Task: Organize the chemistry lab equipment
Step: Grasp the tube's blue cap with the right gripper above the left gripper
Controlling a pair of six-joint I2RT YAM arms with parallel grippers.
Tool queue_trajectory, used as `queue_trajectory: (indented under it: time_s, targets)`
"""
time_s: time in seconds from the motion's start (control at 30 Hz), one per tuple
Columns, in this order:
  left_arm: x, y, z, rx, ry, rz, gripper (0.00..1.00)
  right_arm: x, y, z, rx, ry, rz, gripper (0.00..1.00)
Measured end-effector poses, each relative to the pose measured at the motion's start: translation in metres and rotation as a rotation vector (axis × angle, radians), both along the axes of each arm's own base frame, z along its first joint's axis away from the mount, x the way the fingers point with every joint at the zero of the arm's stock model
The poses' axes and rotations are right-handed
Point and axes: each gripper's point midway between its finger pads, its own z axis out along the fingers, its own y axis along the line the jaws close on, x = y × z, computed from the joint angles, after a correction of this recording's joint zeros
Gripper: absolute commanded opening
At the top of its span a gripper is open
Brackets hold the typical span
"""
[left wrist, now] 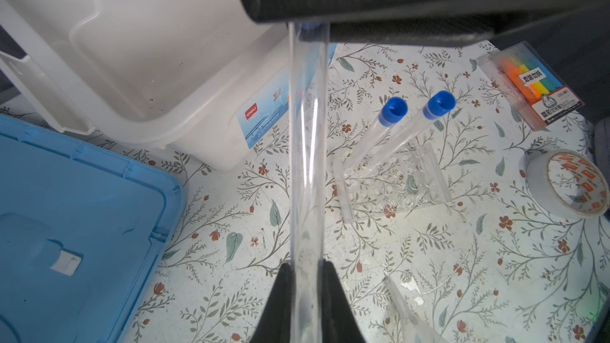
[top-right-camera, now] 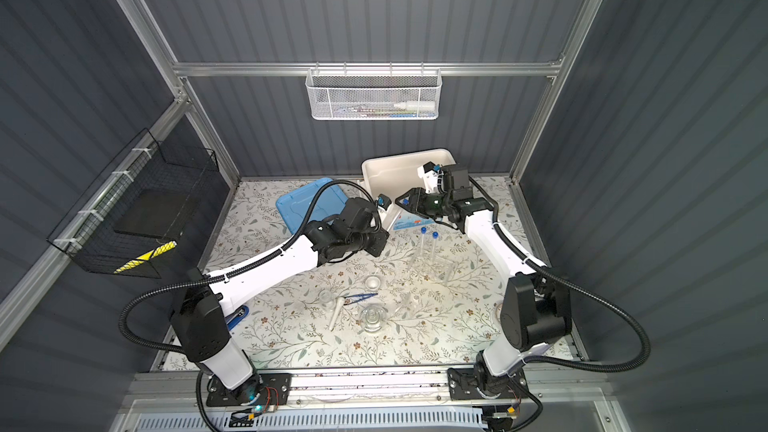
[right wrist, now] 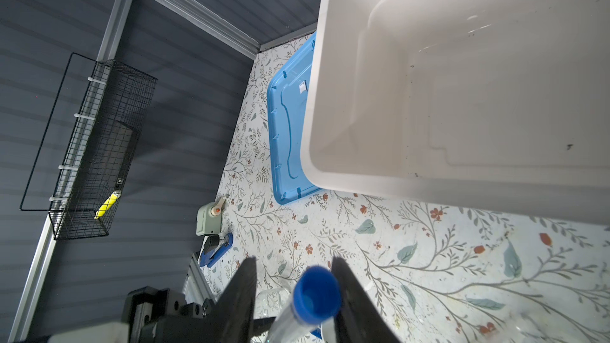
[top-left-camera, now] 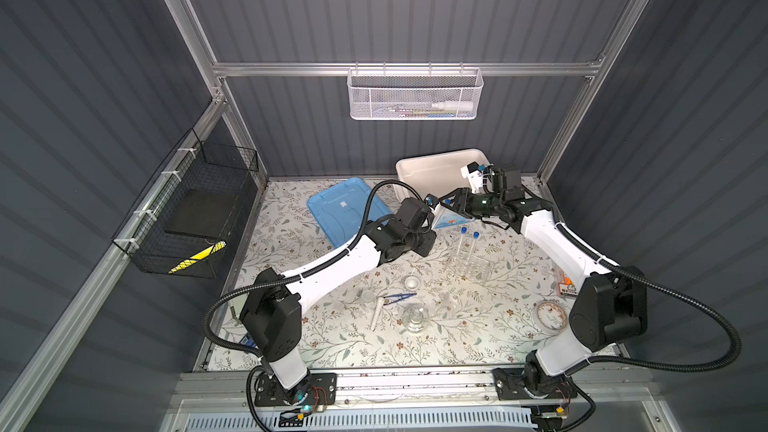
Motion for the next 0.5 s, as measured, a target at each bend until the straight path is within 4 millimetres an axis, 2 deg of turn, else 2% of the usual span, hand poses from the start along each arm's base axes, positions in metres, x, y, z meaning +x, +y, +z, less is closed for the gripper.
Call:
queue_trajectory:
  time_s: [0.23,0.5]
  targets:
    - [-0.0013,-0.0023,0.0017,-0.012,-0.008,-0.010,0.10,0.0012,0.0028,-0.0044,-0.003,0.006,0.010,0.22]
    - [-0.0011,-0.0021,0.0014,-0.012,-0.009,-0.009,0.17,0.0010,0.0049,-0.0005,0.019,0.008,0.014,0.17]
